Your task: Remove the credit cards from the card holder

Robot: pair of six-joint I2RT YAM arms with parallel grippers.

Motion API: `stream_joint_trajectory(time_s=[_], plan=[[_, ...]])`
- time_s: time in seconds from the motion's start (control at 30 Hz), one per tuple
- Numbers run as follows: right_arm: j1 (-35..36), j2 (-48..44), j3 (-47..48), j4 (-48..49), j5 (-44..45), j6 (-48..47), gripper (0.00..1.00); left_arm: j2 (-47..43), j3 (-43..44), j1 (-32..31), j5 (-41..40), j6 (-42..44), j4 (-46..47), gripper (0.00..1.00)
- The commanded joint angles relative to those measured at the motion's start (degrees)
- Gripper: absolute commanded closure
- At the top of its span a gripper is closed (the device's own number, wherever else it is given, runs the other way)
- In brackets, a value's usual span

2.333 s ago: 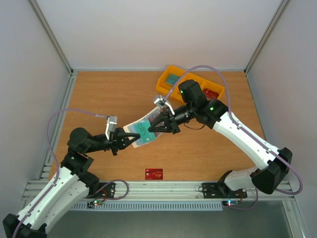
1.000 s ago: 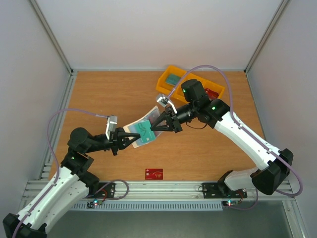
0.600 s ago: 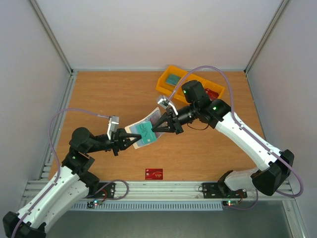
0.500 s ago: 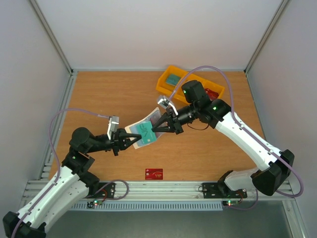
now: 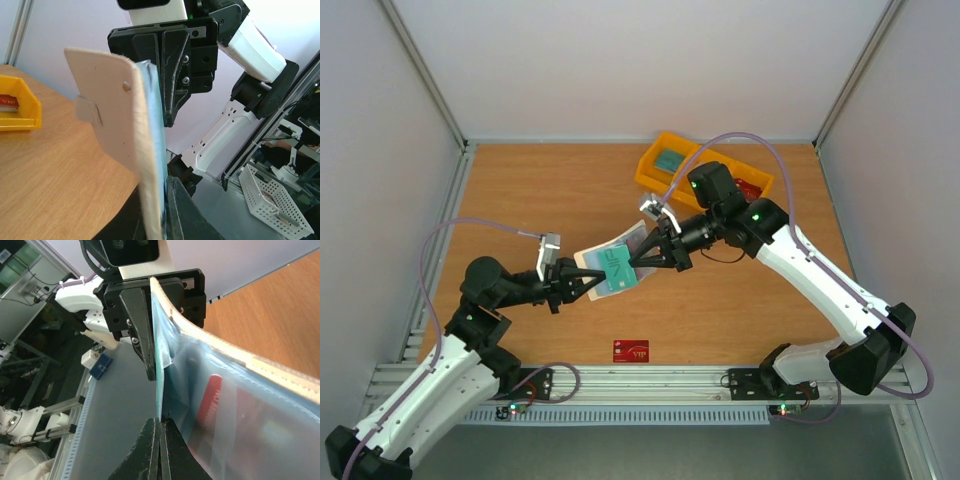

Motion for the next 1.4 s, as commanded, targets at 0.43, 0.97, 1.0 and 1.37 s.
stream_joint_trajectory(time_s=[0.43, 0.97, 1.0, 1.37], plan=[[-3.31, -2.87, 1.68, -4.07, 0.8, -2.82, 0.99, -1.33, -0.46, 0.25, -0.24, -0.49, 3.46, 1.0], [-0.95, -1.1, -2.58, 6.21, -2.59, 4.85, 0.86, -0.81, -0.49, 0.19, -0.75, 0.21, 3.74, 1.0], [-0.94, -1.02, -2.89, 7.21, -3.1, 5.71, 0.83, -0.76, -0.51, 0.19, -0.77, 0.21, 3.81, 1.0], [-0.72, -2.16, -4.21, 10.06, -3.09, 7.55, 0.99, -0.5, -1.14, 0.16, -1.45, -0.02, 4.21, 1.0]])
